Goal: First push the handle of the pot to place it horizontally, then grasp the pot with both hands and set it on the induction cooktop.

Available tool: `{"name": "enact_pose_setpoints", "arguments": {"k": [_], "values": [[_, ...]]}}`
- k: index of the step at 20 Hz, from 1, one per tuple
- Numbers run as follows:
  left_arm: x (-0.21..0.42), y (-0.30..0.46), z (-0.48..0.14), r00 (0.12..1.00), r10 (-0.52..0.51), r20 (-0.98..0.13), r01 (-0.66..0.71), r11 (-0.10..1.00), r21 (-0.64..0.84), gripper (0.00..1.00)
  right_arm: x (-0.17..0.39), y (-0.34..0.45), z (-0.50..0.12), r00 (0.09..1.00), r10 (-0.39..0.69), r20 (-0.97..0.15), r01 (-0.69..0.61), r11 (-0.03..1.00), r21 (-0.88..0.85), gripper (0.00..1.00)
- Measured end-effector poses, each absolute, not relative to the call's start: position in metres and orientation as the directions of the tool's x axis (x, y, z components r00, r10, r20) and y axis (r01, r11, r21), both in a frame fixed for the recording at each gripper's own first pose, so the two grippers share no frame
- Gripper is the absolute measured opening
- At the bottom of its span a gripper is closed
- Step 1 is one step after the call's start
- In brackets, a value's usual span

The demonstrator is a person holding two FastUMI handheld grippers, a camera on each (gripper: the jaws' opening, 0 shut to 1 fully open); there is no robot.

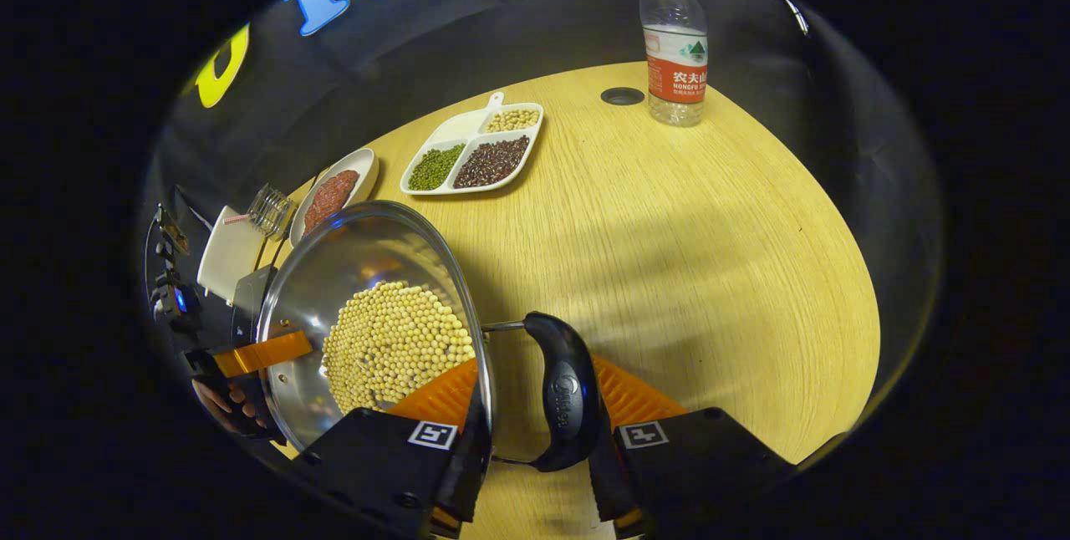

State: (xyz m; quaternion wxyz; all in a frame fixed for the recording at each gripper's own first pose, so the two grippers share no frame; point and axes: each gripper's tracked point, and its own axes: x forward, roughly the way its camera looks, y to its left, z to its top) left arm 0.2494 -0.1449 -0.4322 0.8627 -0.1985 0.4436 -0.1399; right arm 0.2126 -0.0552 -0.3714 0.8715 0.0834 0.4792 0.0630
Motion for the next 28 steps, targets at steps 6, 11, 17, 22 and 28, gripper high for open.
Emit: {"name": "enact_pose_setpoints", "arguments": {"k": [6, 11, 17, 22, 28], "values": [[0.246, -0.144, -0.434, 0.560, -0.414, -0.718, 0.067, 0.886, -0.458, 0.49, 0.203, -0.055, -0.368, 0.544, 0.176, -0.820, -0.045, 0.982, 0.181, 0.53], [0.222, -0.138, -0.418, 0.568, -0.413, -0.712, 0.063, 0.884, -0.463, 0.53, 0.183, -0.051, -0.355, 0.557, 0.181, -0.811, -0.062, 0.982, 0.176, 0.55], [0.183, -0.125, -0.394, 0.584, -0.399, -0.707, 0.059, 0.889, -0.454, 0.52, 0.137, -0.042, -0.341, 0.554, 0.190, -0.810, -0.058, 0.980, 0.190, 0.53], [0.135, -0.106, -0.378, 0.586, -0.401, -0.704, 0.032, 0.880, -0.474, 0.52, 0.087, -0.028, -0.328, 0.548, 0.185, -0.816, -0.057, 0.981, 0.184, 0.55], [0.101, -0.069, -0.352, 0.616, -0.388, -0.685, 0.032, 0.882, -0.470, 0.52, 0.044, 0.004, -0.311, 0.544, 0.199, -0.815, -0.052, 0.978, 0.204, 0.55]]}}
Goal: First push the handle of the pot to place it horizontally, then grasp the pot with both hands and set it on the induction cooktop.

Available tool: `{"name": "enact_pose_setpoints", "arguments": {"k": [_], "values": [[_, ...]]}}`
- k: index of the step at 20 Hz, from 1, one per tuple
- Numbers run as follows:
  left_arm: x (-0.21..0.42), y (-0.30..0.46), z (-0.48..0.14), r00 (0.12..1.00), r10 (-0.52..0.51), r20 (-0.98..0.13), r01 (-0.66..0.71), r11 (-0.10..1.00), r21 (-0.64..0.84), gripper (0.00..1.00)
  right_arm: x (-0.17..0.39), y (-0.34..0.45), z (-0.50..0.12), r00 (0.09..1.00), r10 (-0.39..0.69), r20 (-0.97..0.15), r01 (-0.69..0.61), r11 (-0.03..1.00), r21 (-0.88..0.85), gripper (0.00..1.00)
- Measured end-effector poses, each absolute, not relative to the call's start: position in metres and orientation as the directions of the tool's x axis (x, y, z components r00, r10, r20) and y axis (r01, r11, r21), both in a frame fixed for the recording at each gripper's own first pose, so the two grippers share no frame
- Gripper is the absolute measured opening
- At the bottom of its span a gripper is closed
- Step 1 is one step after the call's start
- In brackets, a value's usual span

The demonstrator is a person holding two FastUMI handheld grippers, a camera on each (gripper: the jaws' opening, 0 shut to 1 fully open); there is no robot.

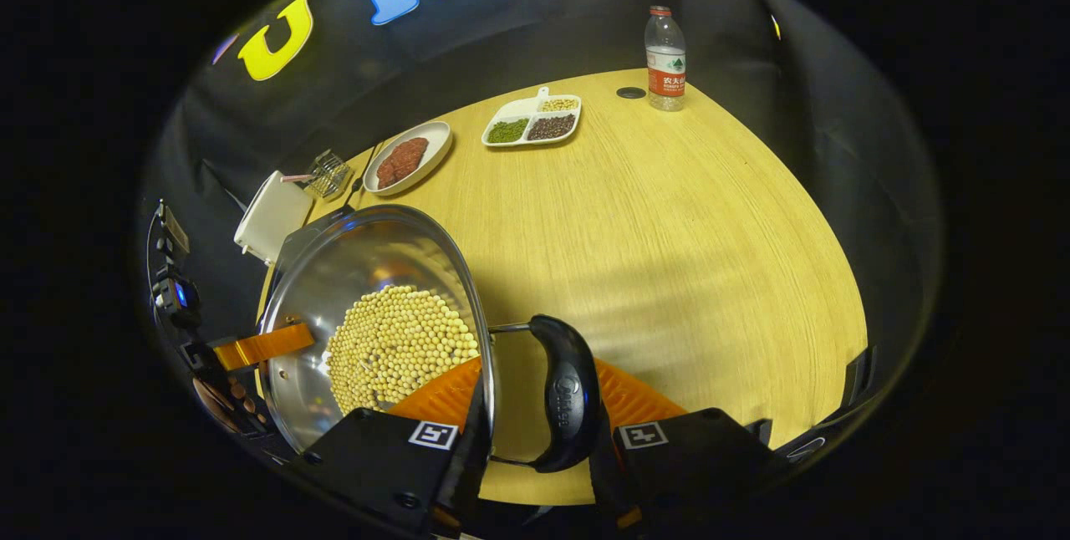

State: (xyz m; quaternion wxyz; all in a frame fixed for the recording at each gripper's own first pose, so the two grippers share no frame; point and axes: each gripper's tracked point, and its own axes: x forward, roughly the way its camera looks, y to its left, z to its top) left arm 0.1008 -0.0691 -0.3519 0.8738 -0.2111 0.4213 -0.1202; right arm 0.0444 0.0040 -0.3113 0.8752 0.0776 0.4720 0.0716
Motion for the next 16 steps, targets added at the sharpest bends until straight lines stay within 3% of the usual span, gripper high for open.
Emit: {"name": "enact_pose_setpoints", "arguments": {"k": [10, 11, 16], "values": [[0.076, 0.018, -0.325, 0.662, -0.353, -0.661, 0.005, 0.884, -0.467, 0.52, 0.028, 0.085, -0.289, 0.563, 0.260, -0.784, -0.140, 0.965, 0.220, 0.55], [0.074, 0.029, -0.324, 0.665, -0.346, -0.661, -0.004, 0.884, -0.467, 0.52, 0.029, 0.096, -0.287, 0.563, 0.270, -0.781, -0.150, 0.963, 0.225, 0.52], [0.083, 0.077, -0.324, 0.681, -0.310, -0.663, -0.035, 0.891, -0.452, 0.52, 0.041, 0.143, -0.290, 0.533, 0.322, -0.783, -0.196, 0.947, 0.256, 0.55]]}}
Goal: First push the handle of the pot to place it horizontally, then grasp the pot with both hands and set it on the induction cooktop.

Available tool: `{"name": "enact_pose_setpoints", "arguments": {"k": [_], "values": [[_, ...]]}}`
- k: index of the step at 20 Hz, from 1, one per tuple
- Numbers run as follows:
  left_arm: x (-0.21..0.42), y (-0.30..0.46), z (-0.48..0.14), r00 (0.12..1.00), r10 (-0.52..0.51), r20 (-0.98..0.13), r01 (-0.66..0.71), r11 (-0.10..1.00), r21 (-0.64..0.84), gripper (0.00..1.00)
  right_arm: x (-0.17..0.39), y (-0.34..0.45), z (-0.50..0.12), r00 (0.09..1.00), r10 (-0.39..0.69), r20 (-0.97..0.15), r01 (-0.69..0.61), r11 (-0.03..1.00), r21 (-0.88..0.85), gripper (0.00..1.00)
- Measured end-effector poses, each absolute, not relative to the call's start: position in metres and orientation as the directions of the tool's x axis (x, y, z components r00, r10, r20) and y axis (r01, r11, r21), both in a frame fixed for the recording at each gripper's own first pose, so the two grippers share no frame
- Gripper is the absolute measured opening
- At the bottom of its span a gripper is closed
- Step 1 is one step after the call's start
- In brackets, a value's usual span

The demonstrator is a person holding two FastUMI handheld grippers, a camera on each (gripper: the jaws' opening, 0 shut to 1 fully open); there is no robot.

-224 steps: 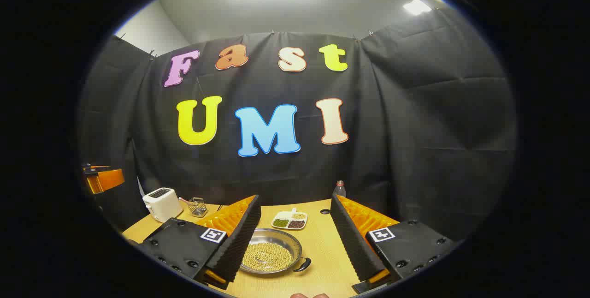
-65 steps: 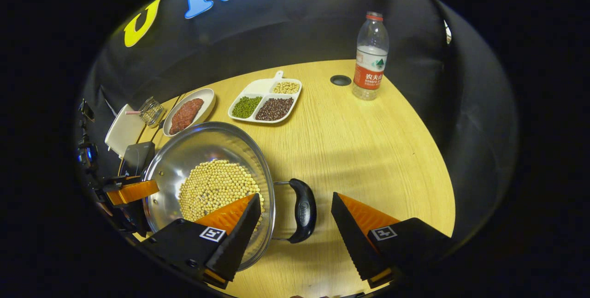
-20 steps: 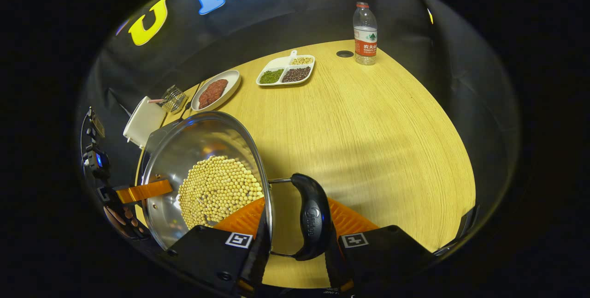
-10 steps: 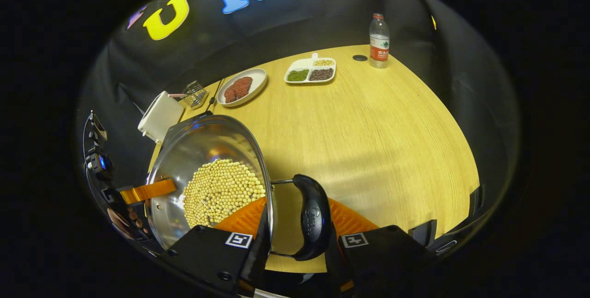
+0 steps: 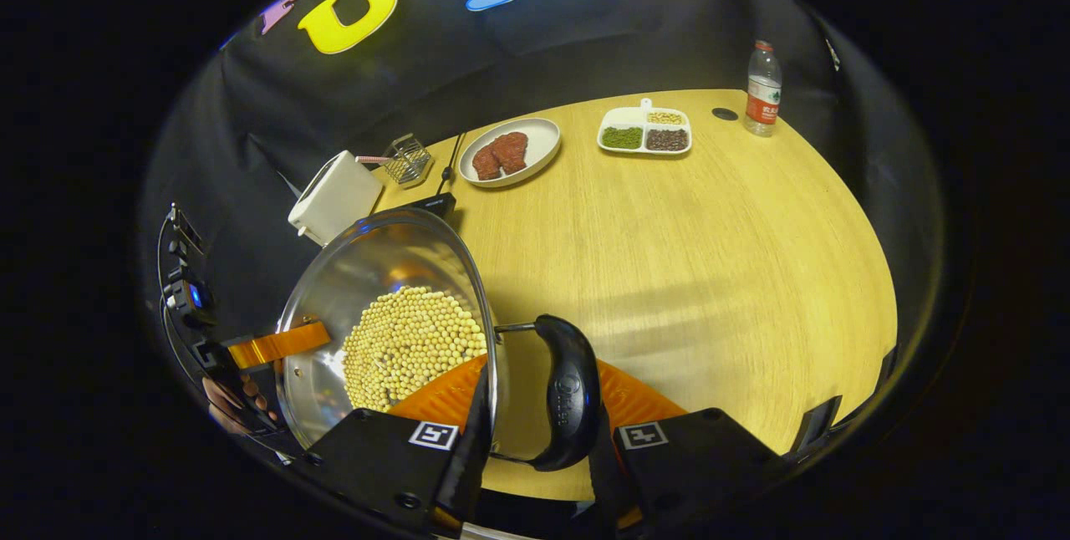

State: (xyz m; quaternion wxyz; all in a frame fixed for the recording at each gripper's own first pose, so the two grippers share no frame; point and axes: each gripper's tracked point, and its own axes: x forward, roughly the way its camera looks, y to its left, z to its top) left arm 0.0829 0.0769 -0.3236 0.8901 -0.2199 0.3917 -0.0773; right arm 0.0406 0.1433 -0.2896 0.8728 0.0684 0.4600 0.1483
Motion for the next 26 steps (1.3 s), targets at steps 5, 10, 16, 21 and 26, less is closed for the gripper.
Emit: {"name": "enact_pose_setpoints", "arguments": {"k": [5, 10, 16, 21, 26], "values": [[0.098, 0.121, -0.319, 0.697, -0.283, -0.659, -0.060, 0.893, -0.447, 0.52, 0.066, 0.188, -0.290, 0.528, 0.350, -0.774, -0.227, 0.936, 0.268, 0.55], [0.129, 0.160, -0.323, 0.709, -0.266, -0.654, -0.070, 0.895, -0.440, 0.52, 0.090, 0.226, -0.288, 0.536, 0.369, -0.759, -0.245, 0.929, 0.278, 0.55], [0.160, 0.202, -0.331, 0.720, -0.243, -0.651, -0.083, 0.900, -0.427, 0.52, 0.120, 0.268, -0.298, 0.534, 0.391, -0.750, -0.250, 0.920, 0.301, 0.55], [0.183, 0.232, -0.344, 0.731, -0.232, -0.641, -0.076, 0.907, -0.415, 0.52, 0.136, 0.297, -0.312, 0.531, 0.407, -0.743, -0.239, 0.913, 0.330, 0.55], [0.204, 0.244, -0.361, 0.723, -0.238, -0.649, -0.067, 0.910, -0.408, 0.52, 0.154, 0.311, -0.322, 0.541, 0.404, -0.738, -0.231, 0.915, 0.331, 0.51]]}}
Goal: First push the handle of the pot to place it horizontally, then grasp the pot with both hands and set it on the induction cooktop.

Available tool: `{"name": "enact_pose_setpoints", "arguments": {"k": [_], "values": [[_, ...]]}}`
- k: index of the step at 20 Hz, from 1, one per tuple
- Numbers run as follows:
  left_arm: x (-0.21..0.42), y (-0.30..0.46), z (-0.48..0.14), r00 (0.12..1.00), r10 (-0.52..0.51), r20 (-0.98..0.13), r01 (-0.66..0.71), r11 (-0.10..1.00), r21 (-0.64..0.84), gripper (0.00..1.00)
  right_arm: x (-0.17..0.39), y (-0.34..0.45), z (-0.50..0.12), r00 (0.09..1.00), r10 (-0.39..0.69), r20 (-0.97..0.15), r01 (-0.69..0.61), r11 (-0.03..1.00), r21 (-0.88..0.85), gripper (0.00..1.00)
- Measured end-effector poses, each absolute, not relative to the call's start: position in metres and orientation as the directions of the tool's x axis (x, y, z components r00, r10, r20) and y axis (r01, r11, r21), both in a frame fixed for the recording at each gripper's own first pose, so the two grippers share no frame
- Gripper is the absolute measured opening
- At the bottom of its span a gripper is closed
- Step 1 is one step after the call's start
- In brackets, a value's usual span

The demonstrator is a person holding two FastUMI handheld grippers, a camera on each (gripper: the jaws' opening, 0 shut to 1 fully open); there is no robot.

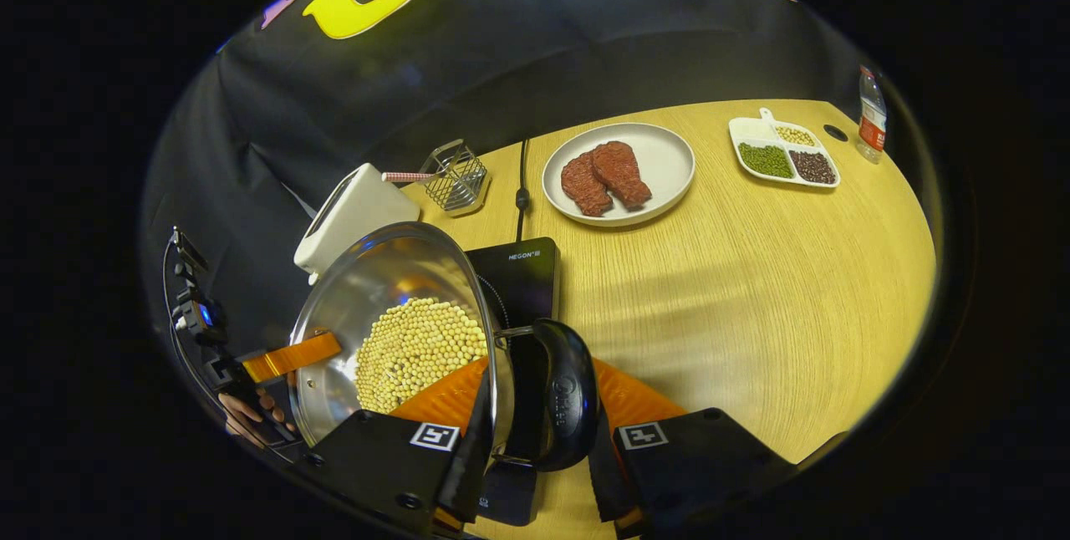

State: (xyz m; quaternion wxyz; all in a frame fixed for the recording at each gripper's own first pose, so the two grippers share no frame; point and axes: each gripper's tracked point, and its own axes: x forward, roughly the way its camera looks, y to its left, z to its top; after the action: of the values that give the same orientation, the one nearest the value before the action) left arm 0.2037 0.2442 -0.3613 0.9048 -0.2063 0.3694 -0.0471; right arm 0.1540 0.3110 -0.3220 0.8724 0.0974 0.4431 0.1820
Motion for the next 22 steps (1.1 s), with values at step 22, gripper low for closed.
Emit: {"name": "enact_pose_setpoints", "arguments": {"k": [22], "values": [[0.219, 0.264, -0.385, 0.698, -0.217, -0.682, -0.106, 0.911, -0.398, 0.54, 0.173, 0.327, -0.341, 0.523, 0.411, -0.747, -0.178, 0.909, 0.376, 0.51]]}}
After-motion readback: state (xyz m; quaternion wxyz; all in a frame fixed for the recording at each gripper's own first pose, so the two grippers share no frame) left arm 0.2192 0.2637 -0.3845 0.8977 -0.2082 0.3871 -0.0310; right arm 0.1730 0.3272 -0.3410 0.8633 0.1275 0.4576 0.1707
